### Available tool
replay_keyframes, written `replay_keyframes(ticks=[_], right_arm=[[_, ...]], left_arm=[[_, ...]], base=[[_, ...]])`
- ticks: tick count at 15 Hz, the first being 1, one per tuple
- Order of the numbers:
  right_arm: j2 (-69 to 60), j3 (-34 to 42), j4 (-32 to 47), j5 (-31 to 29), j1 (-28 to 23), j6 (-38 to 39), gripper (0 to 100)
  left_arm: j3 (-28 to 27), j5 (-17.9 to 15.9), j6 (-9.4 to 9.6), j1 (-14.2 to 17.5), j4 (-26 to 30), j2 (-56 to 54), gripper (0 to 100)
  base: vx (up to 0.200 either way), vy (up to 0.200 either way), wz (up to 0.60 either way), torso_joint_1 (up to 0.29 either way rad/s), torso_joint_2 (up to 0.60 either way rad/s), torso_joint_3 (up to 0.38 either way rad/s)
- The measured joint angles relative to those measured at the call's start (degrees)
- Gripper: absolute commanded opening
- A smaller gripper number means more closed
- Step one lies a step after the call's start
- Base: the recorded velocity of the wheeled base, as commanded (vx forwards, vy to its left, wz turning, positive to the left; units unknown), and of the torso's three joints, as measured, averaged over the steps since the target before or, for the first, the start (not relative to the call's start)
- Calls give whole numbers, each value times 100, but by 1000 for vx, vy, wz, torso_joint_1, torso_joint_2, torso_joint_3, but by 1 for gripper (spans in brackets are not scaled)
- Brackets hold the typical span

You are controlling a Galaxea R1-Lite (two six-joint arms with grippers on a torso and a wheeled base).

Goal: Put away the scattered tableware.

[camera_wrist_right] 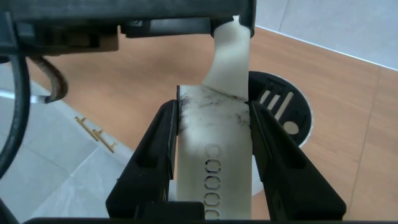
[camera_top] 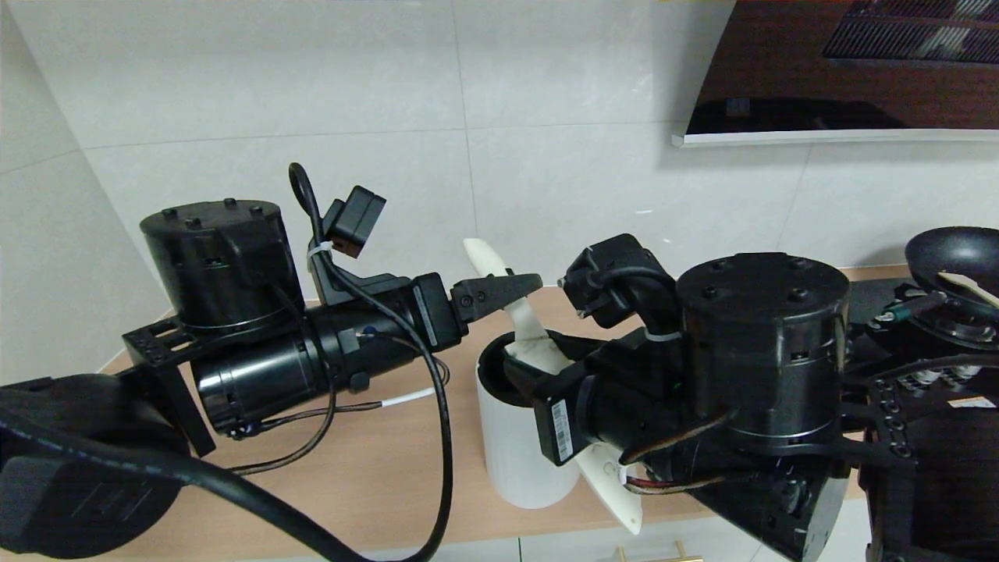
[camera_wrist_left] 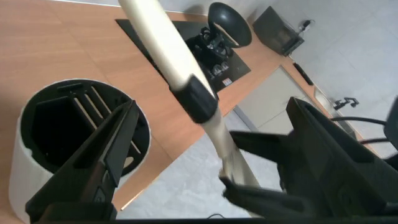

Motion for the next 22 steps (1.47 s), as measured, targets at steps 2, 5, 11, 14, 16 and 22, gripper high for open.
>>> replay_keyframes(ticks=[2,5,11,14,16,22], right_arm=[[0,13,0,-2,52,0,0],[9,27,-2,-6,77,2,0],[28,-20,-26,-39,94,156,0],[30,-28,-26,-41,94,162,0],[28,-41,-13,-46,93,216,0],[12,-61,-112,-145,94,211,0]], left_arm=[[0,49,-4,-2,-180,46,100],[7,66,-37,-16,-269,129,100],[0,154,-132,-96,-318,168,0],[-1,169,-129,-137,-316,177,0],[-4,167,-132,-148,-329,176,0],[0,202,-132,-149,-441,154,0]], base=[[0,0,0,0,0,0],[0,0,0,0,0,0],[0,0,0,0,0,0],[0,0,0,0,0,0],[0,0,0,0,0,0],[0,0,0,0,0,0]])
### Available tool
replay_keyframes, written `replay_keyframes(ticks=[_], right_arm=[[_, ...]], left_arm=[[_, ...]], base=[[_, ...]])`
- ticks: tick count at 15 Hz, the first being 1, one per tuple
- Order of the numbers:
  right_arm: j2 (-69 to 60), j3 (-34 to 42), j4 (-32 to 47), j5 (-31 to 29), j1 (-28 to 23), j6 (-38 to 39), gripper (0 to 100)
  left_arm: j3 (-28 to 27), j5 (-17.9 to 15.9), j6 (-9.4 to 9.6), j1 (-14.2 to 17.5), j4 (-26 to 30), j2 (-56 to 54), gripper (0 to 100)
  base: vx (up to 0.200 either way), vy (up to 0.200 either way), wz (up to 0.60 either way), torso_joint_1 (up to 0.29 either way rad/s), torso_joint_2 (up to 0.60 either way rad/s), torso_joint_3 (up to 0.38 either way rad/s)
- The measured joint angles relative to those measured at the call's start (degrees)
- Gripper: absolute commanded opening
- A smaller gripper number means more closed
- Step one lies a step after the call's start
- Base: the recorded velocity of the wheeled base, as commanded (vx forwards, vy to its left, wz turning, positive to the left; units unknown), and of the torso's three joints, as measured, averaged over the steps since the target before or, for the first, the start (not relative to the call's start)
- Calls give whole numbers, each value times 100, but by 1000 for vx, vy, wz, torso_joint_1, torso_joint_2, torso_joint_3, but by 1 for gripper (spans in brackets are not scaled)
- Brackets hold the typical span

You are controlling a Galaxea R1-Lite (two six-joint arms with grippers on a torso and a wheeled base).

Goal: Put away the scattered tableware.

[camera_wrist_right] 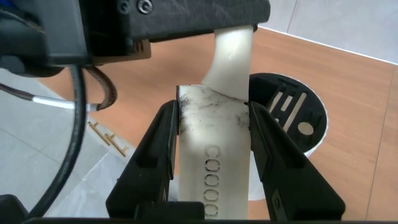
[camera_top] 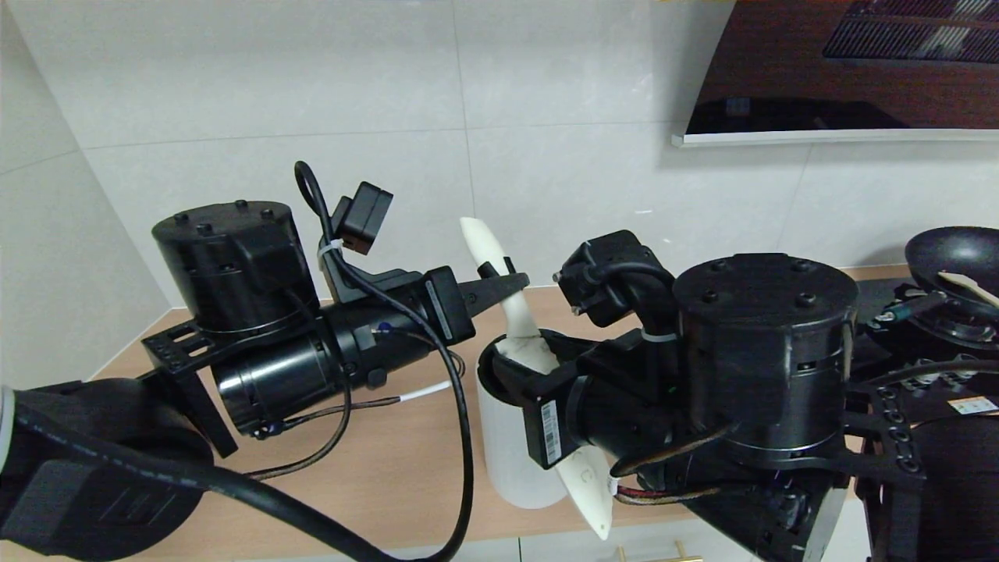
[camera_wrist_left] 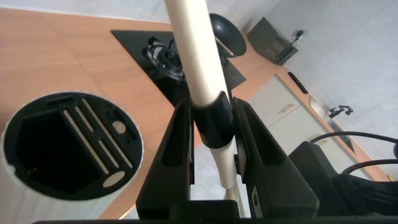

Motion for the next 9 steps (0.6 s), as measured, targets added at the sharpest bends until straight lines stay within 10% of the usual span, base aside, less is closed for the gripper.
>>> replay_keyframes(ticks=[2,3,9], right_arm=[[0,-2,-6,-9,-1,0,0],[-2,-6,-6,-11,-1,5,100],[-111,-28,-80,-52,7,115,100]], left_arm=[[0,79,-2,0,-29,-10,0],[0,88,0,0,-35,-16,0],[-6,101,-140,1,-137,-96,0]], base=[[0,0,0,0,0,0],[0,0,0,0,0,0],[0,0,0,0,0,0]])
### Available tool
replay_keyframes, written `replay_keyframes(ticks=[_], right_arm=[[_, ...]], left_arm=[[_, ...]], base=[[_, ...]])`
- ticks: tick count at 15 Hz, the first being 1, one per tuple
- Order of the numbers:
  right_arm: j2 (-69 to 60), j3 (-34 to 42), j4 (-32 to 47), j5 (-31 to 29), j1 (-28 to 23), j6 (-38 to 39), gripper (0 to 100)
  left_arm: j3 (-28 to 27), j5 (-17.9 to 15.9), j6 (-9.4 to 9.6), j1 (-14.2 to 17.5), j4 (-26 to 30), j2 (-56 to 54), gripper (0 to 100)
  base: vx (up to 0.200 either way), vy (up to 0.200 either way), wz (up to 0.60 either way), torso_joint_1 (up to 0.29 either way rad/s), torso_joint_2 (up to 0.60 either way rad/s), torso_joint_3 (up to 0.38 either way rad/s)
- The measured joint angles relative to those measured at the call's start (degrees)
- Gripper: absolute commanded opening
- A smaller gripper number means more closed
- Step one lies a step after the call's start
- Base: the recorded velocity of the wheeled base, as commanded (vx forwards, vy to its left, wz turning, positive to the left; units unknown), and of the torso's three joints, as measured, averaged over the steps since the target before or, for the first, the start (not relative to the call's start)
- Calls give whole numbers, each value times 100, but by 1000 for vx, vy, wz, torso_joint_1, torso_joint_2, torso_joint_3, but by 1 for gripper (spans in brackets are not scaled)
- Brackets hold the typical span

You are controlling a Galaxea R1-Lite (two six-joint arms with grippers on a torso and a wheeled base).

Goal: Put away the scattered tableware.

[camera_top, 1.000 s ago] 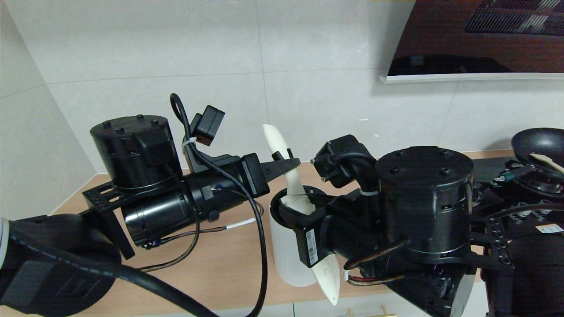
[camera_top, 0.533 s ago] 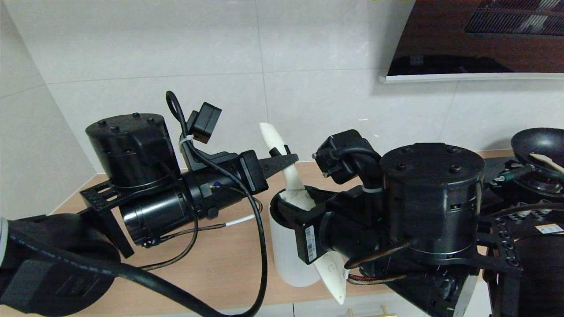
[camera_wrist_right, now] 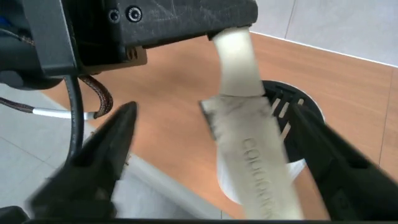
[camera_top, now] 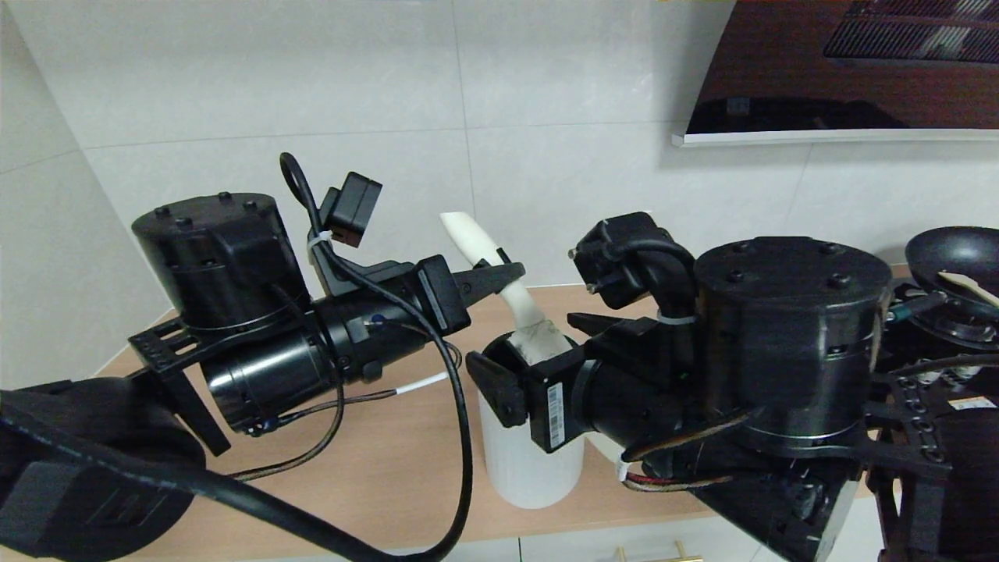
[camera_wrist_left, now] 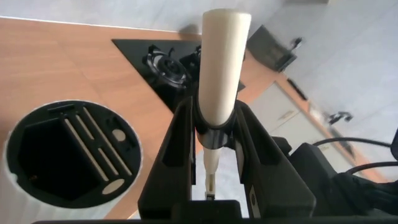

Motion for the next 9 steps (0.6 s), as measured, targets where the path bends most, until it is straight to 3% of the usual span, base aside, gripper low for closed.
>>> replay_keyframes(ticks=[3,7,8,9], right_arm=[[-313,59,68,-130,-61,-54,100],[-785,105,239,-143,-623,-268,100],[-866,102,250,-143,-741,-276,100],[-916,80,255,-143,-833,-286,100]], left_arm=[[-13,39,-5,118,-17,-215,0],[-140,57,193,479,-26,-516,0],[-173,20,384,518,-49,-589,0],[-201,-5,728,540,-182,-612,0]], base=[[0,0,0,0,0,0],[0,0,0,0,0,0],[0,0,0,0,0,0],[0,0,0,0,0,0]])
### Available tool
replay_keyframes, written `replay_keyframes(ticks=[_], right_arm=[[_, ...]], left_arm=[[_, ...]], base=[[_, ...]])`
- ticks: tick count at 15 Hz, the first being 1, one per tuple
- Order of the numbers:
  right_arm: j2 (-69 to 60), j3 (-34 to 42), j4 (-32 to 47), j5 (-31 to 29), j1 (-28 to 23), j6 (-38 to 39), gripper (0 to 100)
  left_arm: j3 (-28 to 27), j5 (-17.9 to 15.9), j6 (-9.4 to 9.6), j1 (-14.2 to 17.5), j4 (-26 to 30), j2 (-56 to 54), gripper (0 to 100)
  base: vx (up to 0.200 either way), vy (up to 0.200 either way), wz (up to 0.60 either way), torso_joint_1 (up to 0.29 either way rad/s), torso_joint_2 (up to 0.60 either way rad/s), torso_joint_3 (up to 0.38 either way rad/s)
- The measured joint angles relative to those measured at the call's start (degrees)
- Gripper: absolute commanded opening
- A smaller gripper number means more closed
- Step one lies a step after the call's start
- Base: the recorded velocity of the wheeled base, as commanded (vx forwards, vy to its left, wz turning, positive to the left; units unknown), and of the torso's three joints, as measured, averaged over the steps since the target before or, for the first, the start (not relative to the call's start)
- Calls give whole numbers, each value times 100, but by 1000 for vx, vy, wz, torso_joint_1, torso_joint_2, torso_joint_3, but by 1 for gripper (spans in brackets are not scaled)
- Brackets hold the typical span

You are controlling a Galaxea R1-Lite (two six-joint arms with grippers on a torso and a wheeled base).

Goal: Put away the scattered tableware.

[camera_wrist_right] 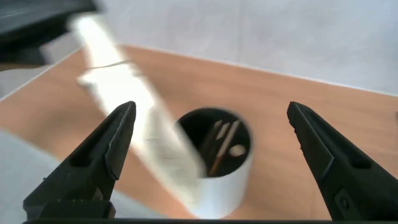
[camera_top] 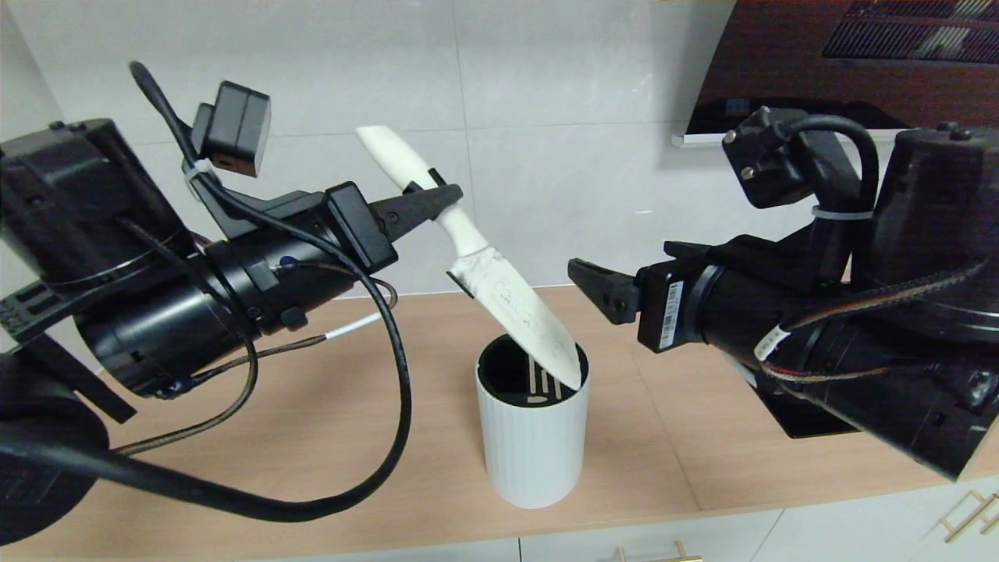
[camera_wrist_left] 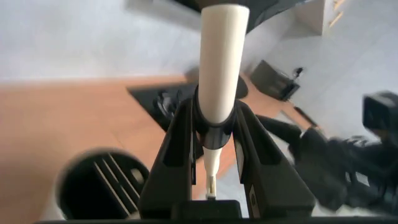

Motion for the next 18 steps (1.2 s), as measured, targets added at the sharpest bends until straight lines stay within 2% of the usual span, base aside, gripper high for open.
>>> replay_keyframes(ticks=[3,4,6,7,8,9,14,18], right_arm=[[-63,-22,-2,-16,-116,-63,100],[-66,-26,2,-18,-127,-63,100],[-68,-26,2,-16,-135,-66,100],[-68,-20,2,-18,-140,-80,100],[-68,-15,-2,-18,-140,-118,100],[-71,-6,-2,-18,-140,-134,100],[-77,9,-7,-21,-140,-135,100],[-77,9,-9,-18,-149,-138,100]], left_arm=[[-68,-30,1237,52,-640,182,0],[-66,-20,1641,61,-684,284,0],[41,18,2210,68,-695,480,0],[85,84,2611,68,-722,583,0],[138,207,2834,66,-781,657,0],[185,301,2916,66,-880,731,0],[286,325,3048,61,-917,955,0],[323,328,3055,50,-924,1189,0]], base=[[0,0,0,0,0,0],[0,0,0,0,0,0],[0,0,0,0,0,0],[0,0,0,0,0,0],[0,0,0,0,0,0],[0,0,0,0,0,0],[0,0,0,0,0,0],[0,0,0,0,0,0]])
